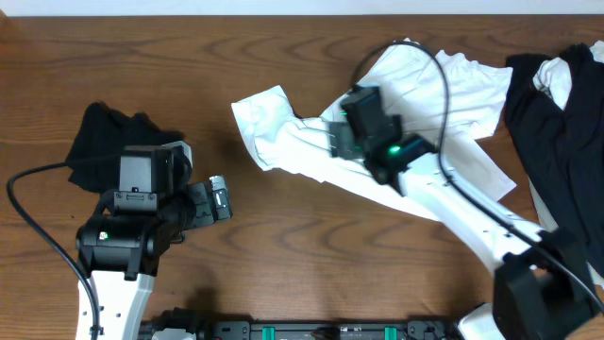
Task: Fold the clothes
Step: 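Pull the white T-shirt leftward onto the table center with the right gripper, then grasp the T-shirt's left sleeve edge with the left gripper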
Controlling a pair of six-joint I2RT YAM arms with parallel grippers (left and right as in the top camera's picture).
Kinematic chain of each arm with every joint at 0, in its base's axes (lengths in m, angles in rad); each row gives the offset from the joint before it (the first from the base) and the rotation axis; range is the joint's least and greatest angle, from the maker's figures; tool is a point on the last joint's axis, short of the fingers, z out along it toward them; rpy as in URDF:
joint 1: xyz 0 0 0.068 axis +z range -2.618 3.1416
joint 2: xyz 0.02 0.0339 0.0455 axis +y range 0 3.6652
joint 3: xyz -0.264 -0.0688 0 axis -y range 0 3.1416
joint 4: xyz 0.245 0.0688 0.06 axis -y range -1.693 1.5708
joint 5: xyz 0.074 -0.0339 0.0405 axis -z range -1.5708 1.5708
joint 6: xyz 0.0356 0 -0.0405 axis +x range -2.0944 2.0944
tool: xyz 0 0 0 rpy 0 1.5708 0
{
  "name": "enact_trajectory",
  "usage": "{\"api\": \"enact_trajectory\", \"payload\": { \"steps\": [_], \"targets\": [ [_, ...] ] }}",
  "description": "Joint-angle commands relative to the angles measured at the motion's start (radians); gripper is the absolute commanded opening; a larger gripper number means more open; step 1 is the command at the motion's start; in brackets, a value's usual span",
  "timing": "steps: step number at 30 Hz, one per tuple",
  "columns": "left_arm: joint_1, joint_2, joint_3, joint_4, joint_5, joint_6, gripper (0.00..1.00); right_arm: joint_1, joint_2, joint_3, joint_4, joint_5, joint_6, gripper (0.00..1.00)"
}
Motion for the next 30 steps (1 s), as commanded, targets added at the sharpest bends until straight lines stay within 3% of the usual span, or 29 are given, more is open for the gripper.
{"api": "enact_trajectory", "payload": {
  "steps": [1, 3, 8, 19, 25, 30],
  "targets": [
    [0.004, 0.002, 0.014, 0.011, 0.013, -0.061, 0.98, -0.061, -0.066, 0.006, -0.126, 0.045, -0.057, 0.99],
    [0.004, 0.011, 0.014, 0.030, 0.027, -0.129, 0.98, -0.097, -0.071, 0.006, -0.214, 0.064, -0.062, 0.99],
    [-0.020, 0.087, 0.014, 0.093, 0.164, -0.137, 0.98, -0.185, -0.071, 0.006, -0.320, 0.074, -0.061, 0.99],
    [-0.216, 0.444, 0.013, 0.179, 0.165, -0.138, 0.99, -0.299, -0.072, 0.006, -0.377, -0.035, -0.062, 0.99],
    [-0.254, 0.650, 0.013, 0.346, 0.167, -0.259, 0.77, -0.301, -0.072, 0.006, -0.411, -0.035, -0.062, 0.99],
    [-0.285, 0.753, 0.013, 0.457, 0.177, -0.264, 0.71, -0.301, -0.072, 0.006, -0.428, -0.035, -0.062, 0.99]
  ]
}}
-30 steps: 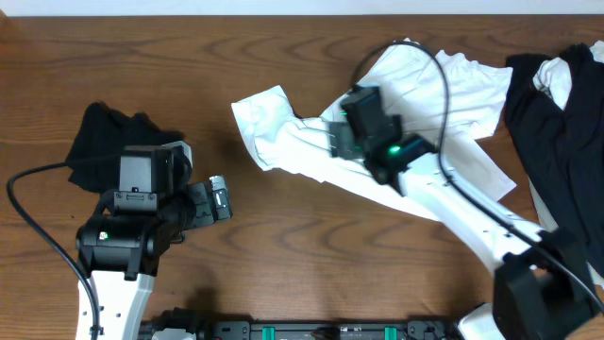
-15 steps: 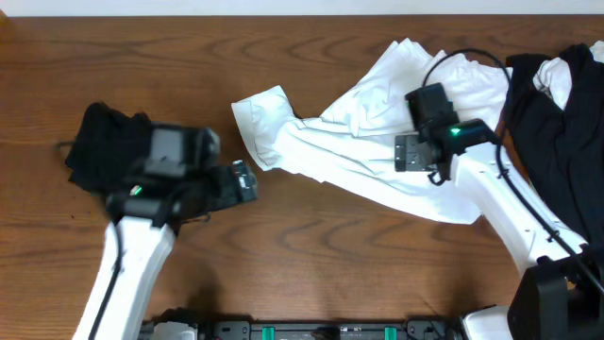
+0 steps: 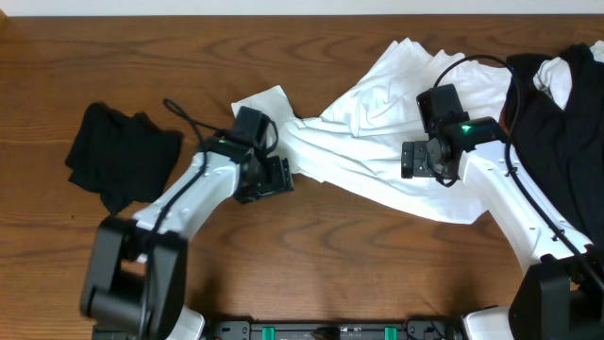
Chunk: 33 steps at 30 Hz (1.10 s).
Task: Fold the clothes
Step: 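Grasp the T-shirt's left sleeve edge with the left gripper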
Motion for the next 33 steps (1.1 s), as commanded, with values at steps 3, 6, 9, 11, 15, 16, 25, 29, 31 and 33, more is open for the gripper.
{"api": "enact_trajectory", "payload": {
  "steps": [3, 6, 9, 11, 15, 16, 25, 29, 31, 33],
  "targets": [
    [-0.043, 0.075, 0.013, 0.101, 0.009, -0.038, 0.71, -0.008, -0.014, 0.006, -0.013, -0.001, -0.007, 0.99],
    [-0.069, 0.109, 0.013, 0.174, 0.009, -0.050, 0.72, -0.008, -0.014, 0.006, -0.021, -0.001, -0.007, 0.99],
    [-0.093, 0.141, 0.013, 0.237, 0.009, -0.095, 0.72, -0.008, -0.014, 0.006, -0.035, -0.001, -0.007, 0.99],
    [-0.106, 0.161, 0.013, 0.278, 0.009, -0.122, 0.72, -0.008, -0.014, 0.006, -0.043, -0.001, -0.007, 0.99],
    [-0.125, 0.185, 0.013, 0.330, 0.008, -0.139, 0.72, -0.008, -0.014, 0.006, -0.055, -0.001, -0.007, 0.99],
    [-0.128, 0.190, 0.013, 0.343, 0.008, -0.143, 0.72, -0.008, -0.014, 0.006, -0.057, -0.001, -0.007, 0.99],
    [-0.130, 0.193, 0.013, 0.420, 0.008, -0.154, 0.29, -0.008, -0.014, 0.006, -0.075, -0.001, -0.007, 0.98],
    [-0.127, 0.192, 0.013, 0.368, 0.008, -0.149, 0.06, -0.008, -0.014, 0.006, -0.083, 0.000, -0.007, 0.96],
    [-0.115, 0.190, 0.013, 0.302, -0.002, -0.117, 0.06, -0.008, -0.014, 0.006, -0.083, 0.000, -0.007, 0.95],
    [-0.090, 0.182, 0.013, 0.208, -0.085, -0.104, 0.06, -0.010, -0.014, 0.006, -0.083, 0.000, -0.007, 0.96]
  ]
}}
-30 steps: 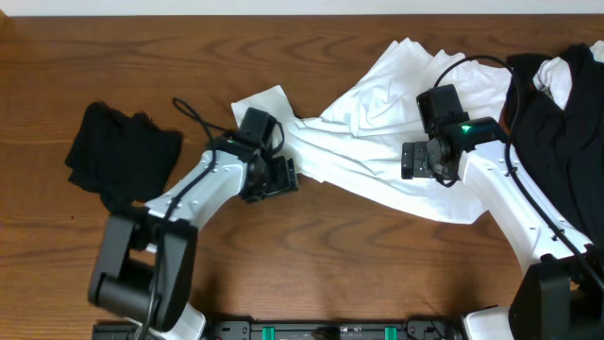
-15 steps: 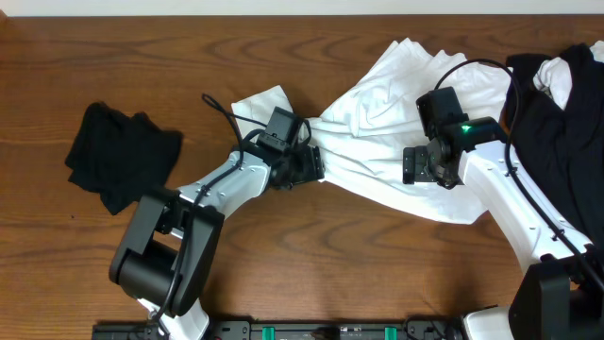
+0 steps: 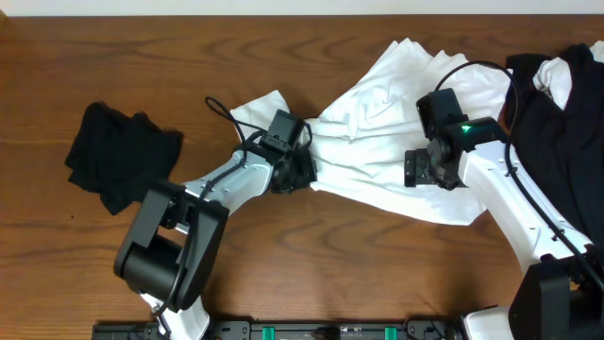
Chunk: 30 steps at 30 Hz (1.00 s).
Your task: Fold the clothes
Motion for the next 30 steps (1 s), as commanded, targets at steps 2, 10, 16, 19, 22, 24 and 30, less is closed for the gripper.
{"api": "enact_trajectory", "payload": {
  "steps": [2, 10, 16, 19, 22, 24, 30],
  "targets": [
    [0.068, -0.014, -0.010, -0.172, -0.208, 0.035, 0.06, -0.012, -0.014, 0.006, -0.001, 0.000, -0.006, 0.95],
    [0.314, -0.174, -0.009, -0.258, -0.303, 0.189, 0.26, -0.019, -0.014, 0.006, -0.001, 0.000, 0.002, 0.96],
    [0.446, -0.326, -0.009, -0.298, -0.252, 0.193, 0.69, -0.040, -0.014, 0.006, 0.010, 0.000, 0.061, 0.98],
    [0.452, -0.387, -0.009, -0.356, -0.138, 0.193, 0.69, -0.076, -0.014, 0.006, 0.042, -0.017, 0.076, 0.99],
    [0.426, -0.425, -0.009, -0.423, -0.039, 0.195, 0.69, -0.128, -0.013, 0.006, 0.099, -0.058, 0.075, 0.99],
    [0.397, -0.431, -0.009, -0.461, -0.028, 0.216, 0.69, -0.171, -0.010, 0.006, 0.149, -0.083, 0.057, 0.99],
    [0.310, -0.427, -0.011, -0.533, -0.029, 0.226, 0.70, -0.285, 0.048, 0.006, 0.274, -0.177, -0.012, 0.96]
  ]
}}
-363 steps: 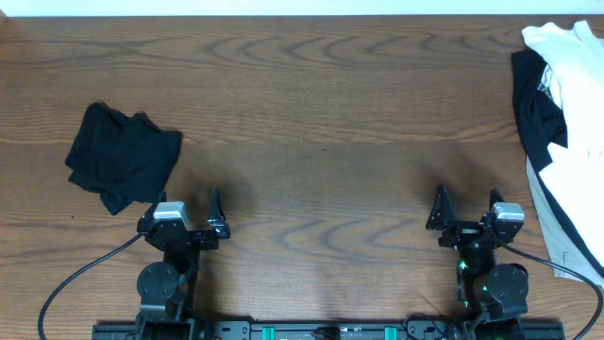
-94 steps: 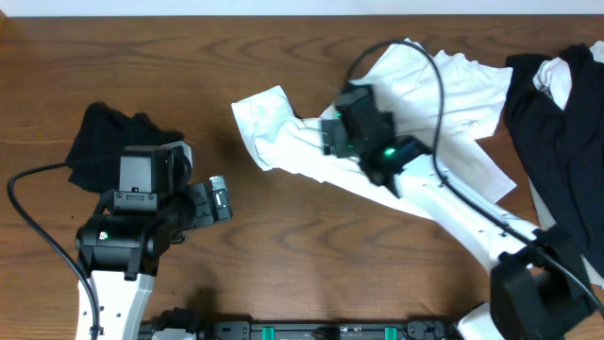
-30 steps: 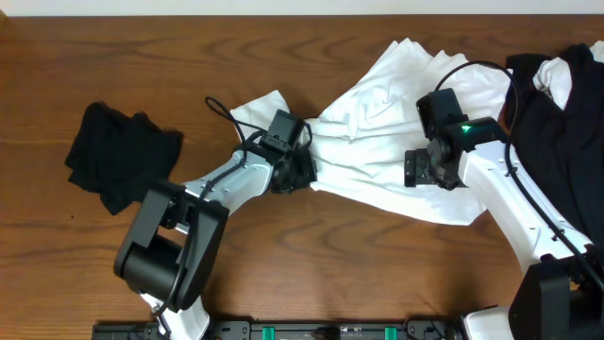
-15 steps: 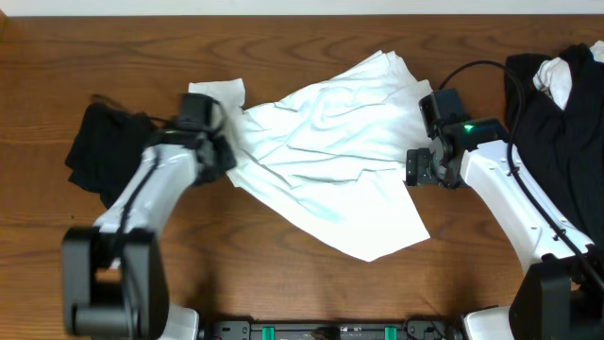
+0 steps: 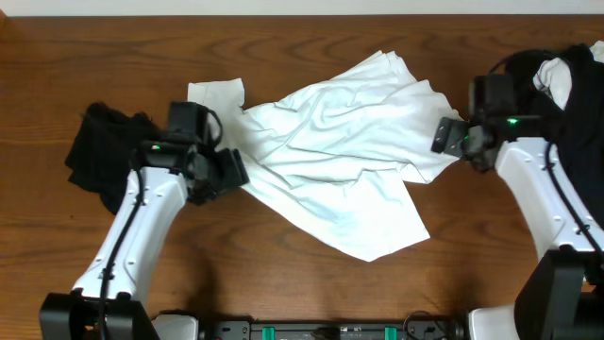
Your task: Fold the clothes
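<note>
A crumpled white garment (image 5: 330, 151) lies spread across the middle of the table, one sleeve (image 5: 215, 93) pointing to the far left. My left gripper (image 5: 238, 172) is at its left edge, apparently shut on the cloth. My right gripper (image 5: 442, 139) is at the garment's right edge and also looks shut on the cloth. The fingertips of both are partly hidden by fabric and the gripper bodies.
A folded black garment (image 5: 109, 151) sits at the left, just behind my left arm. A heap of black clothes (image 5: 566, 113) with a bit of white cloth (image 5: 557, 71) fills the right edge. Bare wooden table (image 5: 283, 283) lies in front.
My left gripper has moved left with the white garment's edge in it. The right gripper has moved right and farther back. The garment now lies wider and flatter, shifted left.
At first my left arm rested by the black garment while the right gripper was on the bunched white garment. Then the left gripper was at the white garment's left part and the right at its right part. Now the cloth is stretched out between them.
</note>
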Controlling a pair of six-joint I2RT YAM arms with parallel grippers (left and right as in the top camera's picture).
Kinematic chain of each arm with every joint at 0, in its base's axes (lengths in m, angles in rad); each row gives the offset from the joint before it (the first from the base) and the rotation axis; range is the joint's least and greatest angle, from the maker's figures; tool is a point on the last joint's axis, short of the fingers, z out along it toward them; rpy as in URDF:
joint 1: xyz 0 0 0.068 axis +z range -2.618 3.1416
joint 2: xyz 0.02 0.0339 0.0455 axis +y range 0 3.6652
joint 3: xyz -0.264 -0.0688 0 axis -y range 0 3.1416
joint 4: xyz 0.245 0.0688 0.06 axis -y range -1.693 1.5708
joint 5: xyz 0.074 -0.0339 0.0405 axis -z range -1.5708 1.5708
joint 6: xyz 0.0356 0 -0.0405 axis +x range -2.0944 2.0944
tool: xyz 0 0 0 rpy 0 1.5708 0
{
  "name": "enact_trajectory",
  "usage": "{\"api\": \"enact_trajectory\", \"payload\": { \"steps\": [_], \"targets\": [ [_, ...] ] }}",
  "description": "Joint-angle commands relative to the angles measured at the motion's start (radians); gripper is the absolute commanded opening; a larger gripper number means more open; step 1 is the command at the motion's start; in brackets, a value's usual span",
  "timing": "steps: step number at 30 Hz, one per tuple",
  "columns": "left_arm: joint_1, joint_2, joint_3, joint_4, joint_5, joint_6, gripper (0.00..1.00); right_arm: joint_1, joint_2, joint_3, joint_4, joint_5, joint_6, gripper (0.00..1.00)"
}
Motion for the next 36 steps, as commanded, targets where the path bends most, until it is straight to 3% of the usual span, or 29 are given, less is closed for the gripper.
{"api": "enact_trajectory", "payload": {
  "steps": [1, 17, 23, 27, 29, 32, 36],
  "targets": [
    [-0.042, 0.000, -0.007, -0.018, 0.026, 0.026, 0.70, -0.054, 0.055, 0.006, 0.028, -0.065, -0.034, 0.95],
    [-0.125, -0.001, -0.009, -0.018, 0.019, 0.025, 0.70, -0.135, 0.335, 0.006, 0.267, -0.102, -0.041, 0.95],
    [-0.125, 0.000, -0.009, -0.020, 0.019, 0.025, 0.70, -0.135, 0.406, 0.006, 0.344, -0.126, -0.041, 0.88],
    [-0.125, 0.000, -0.009, -0.021, 0.019, 0.025, 0.70, -0.135, 0.423, 0.006, 0.369, -0.132, -0.041, 0.66],
    [-0.125, 0.000, -0.009, -0.021, 0.019, 0.025, 0.70, -0.135, 0.425, 0.006, 0.370, -0.132, -0.041, 0.44],
    [-0.125, 0.000, -0.009, -0.021, 0.019, 0.025, 0.70, -0.135, 0.424, 0.006, 0.359, -0.130, -0.043, 0.18],
    [-0.125, 0.000, -0.009, -0.022, 0.019, 0.025, 0.70, -0.135, 0.424, 0.006, 0.311, -0.072, -0.048, 0.01]
  ]
}}
